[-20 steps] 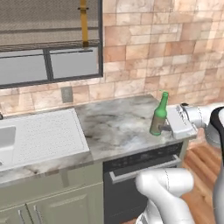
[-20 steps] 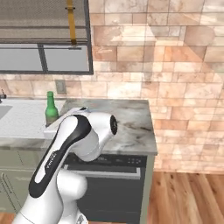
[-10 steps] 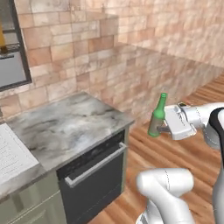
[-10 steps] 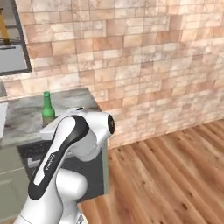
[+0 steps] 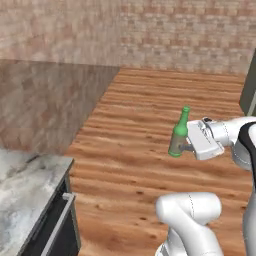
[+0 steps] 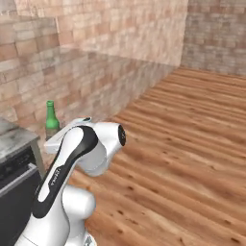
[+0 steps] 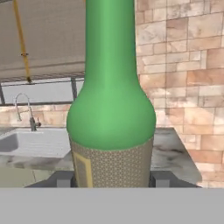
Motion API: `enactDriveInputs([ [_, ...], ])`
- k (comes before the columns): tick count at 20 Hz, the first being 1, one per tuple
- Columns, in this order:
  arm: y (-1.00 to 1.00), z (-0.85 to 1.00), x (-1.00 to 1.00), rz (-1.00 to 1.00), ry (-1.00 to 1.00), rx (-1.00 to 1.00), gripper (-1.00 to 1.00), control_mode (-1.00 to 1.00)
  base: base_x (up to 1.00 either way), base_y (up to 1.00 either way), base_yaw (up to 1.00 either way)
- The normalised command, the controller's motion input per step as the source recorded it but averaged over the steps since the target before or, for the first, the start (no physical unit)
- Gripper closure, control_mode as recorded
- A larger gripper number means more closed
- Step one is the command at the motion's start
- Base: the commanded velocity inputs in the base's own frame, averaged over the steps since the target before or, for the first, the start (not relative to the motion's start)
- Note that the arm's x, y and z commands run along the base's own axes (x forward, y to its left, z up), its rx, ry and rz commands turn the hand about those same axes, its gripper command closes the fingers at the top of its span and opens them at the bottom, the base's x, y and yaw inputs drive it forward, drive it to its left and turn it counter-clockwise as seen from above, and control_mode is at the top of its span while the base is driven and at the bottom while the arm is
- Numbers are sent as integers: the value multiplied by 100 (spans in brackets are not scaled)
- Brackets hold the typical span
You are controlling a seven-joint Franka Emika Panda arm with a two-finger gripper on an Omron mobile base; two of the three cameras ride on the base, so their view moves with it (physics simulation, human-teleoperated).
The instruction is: Place the drinks on the dining counter in a tight cluster.
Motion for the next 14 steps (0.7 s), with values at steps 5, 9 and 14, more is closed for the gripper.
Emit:
enactDriveInputs([
  [5, 0, 0, 0, 0, 0, 0, 100, 100, 7, 24, -87],
  [9, 0, 0, 0, 0, 0, 0, 100, 100, 17, 36, -84],
  [14, 0, 0, 0, 0, 0, 0, 100, 100, 82, 84, -64],
])
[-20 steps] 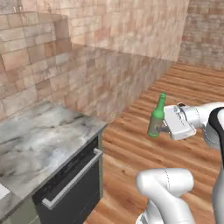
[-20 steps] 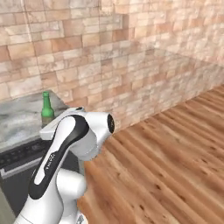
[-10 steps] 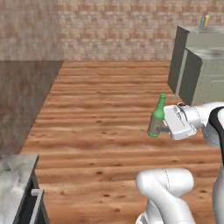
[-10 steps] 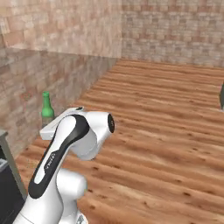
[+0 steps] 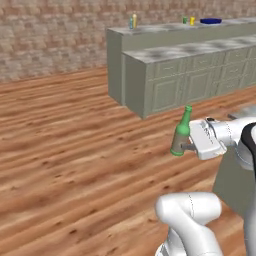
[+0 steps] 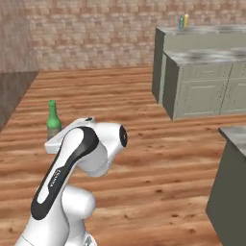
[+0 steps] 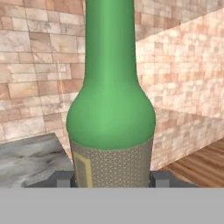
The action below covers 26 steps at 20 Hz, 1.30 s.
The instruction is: Place the drinks on the dining counter in a tight cluster.
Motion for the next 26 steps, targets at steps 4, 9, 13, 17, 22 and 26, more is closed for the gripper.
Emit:
enactDriveInputs([
  [4, 0, 0, 0, 0, 0, 0, 100, 100, 100, 100, -51],
  [9, 0, 0, 0, 0, 0, 0, 100, 100, 100, 100, -49],
  [13, 0, 0, 0, 0, 0, 0, 100, 100, 100, 100, -48],
  [17, 0, 0, 0, 0, 0, 0, 100, 100, 100, 100, -40],
  [22, 0, 0, 0, 0, 0, 0, 100, 100, 100, 100, -29],
  [26, 0, 0, 0, 0, 0, 0, 100, 100, 100, 100, -9],
])
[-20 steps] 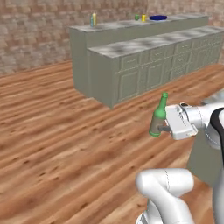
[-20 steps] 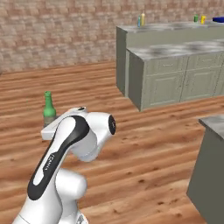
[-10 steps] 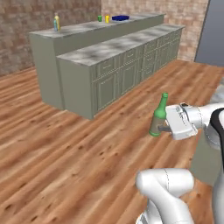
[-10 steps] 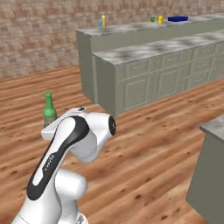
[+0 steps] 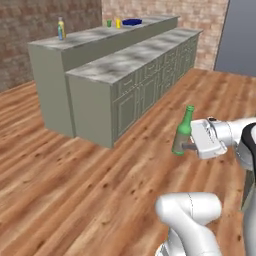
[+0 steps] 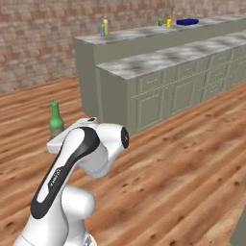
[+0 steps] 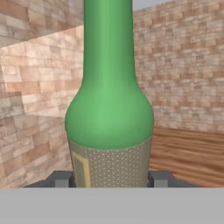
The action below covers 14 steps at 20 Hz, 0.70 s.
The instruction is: Place the drinks on the dining counter in a tight cluster.
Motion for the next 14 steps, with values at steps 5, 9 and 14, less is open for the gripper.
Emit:
enactDriveInputs([
  [5, 0, 0, 0, 0, 0, 0, 100, 100, 100, 100, 11],
  [9, 0, 0, 0, 0, 0, 0, 100, 100, 100, 100, 16],
  [14, 0, 0, 0, 0, 0, 0, 100, 100, 100, 100, 5],
])
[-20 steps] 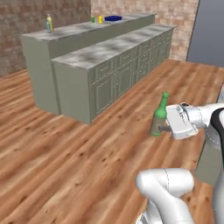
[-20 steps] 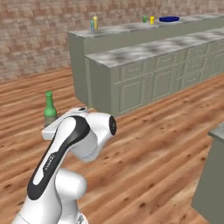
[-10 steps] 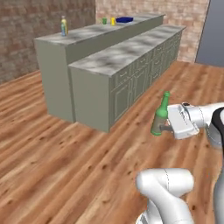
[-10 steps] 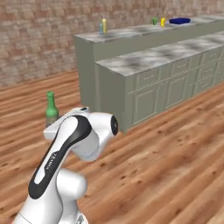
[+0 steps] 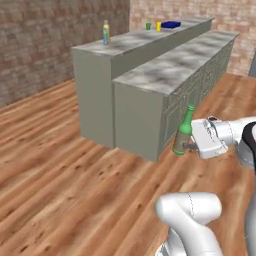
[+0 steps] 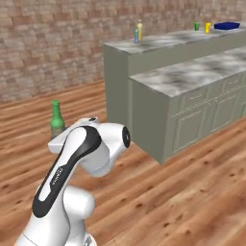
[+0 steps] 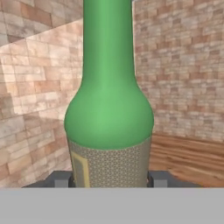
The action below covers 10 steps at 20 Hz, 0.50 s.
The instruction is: Place the drinks on the dining counter in a tight cluster.
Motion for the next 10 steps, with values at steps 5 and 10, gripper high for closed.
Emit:
enactDriveInputs([
  [5, 0, 0, 0, 0, 0, 0, 100, 100, 100, 100, -1],
  [10, 0, 0, 0, 0, 0, 0, 100, 100, 100, 100, -24],
])
